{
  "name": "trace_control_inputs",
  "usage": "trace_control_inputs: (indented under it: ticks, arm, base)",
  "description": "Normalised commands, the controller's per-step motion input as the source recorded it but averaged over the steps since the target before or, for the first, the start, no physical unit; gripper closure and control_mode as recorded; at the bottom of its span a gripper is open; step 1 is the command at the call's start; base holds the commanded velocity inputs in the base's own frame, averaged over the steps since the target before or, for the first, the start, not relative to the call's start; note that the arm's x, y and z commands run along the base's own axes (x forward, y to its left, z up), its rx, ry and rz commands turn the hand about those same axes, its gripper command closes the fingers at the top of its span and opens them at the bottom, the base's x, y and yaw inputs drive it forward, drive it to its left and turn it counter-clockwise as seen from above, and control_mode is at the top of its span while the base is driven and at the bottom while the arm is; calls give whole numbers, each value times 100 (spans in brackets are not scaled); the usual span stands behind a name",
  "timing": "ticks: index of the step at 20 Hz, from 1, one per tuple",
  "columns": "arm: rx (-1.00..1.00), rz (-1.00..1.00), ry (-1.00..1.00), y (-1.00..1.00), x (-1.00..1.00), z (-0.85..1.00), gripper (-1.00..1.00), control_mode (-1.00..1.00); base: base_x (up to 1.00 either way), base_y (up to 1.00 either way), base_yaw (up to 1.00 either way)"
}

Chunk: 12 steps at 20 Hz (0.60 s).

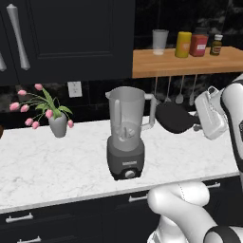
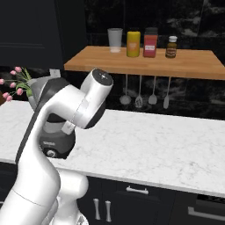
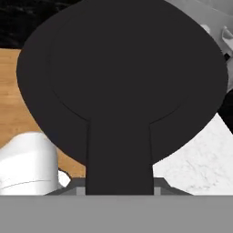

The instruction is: Close the lid blender by securely placing the lid on top.

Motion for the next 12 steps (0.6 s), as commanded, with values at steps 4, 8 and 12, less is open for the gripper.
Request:
trace_control_inputs:
  ticks: [4,8,12]
  arm:
    - [8,0,0,66,15,36,100,-100]
    - [6,0,-1,52,2,58,100,-100]
    - [4,0,-3,39,0,68,100,-100]
  base:
    - [0,0,0]
    - [0,0,0]
    - [0,0,0]
